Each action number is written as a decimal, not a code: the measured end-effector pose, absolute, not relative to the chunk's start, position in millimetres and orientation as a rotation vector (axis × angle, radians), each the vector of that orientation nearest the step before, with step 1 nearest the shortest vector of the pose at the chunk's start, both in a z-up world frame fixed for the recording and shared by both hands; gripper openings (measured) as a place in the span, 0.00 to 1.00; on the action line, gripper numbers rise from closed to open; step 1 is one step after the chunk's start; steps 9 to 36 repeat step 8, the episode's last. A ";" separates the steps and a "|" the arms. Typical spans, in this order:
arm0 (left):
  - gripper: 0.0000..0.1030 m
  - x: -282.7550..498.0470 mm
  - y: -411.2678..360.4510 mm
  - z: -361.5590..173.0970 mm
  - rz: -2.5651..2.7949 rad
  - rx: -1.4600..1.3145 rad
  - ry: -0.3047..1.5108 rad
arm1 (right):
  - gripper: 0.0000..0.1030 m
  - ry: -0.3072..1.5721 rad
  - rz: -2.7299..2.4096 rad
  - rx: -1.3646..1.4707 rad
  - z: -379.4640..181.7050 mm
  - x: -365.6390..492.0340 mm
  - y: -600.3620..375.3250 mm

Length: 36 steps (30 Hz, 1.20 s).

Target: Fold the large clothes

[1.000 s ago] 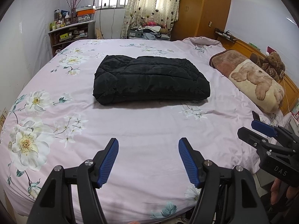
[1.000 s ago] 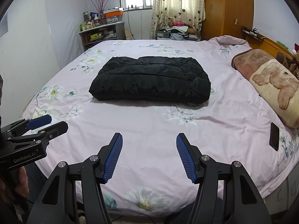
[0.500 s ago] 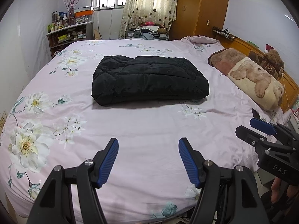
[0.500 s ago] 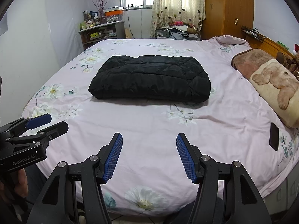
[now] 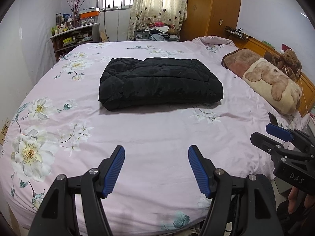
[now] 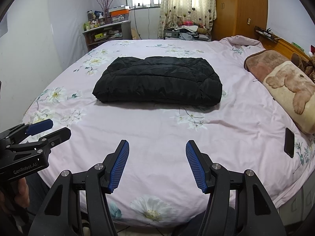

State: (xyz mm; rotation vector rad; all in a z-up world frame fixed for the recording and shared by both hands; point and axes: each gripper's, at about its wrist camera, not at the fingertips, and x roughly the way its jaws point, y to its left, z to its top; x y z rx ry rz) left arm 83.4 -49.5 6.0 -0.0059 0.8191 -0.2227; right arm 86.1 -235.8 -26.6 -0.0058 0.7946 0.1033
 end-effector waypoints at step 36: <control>0.77 85.9 -44.9 4.7 -0.200 -0.012 0.810 | 0.59 0.798 0.103 -0.007 -28.0 86.9 -238.2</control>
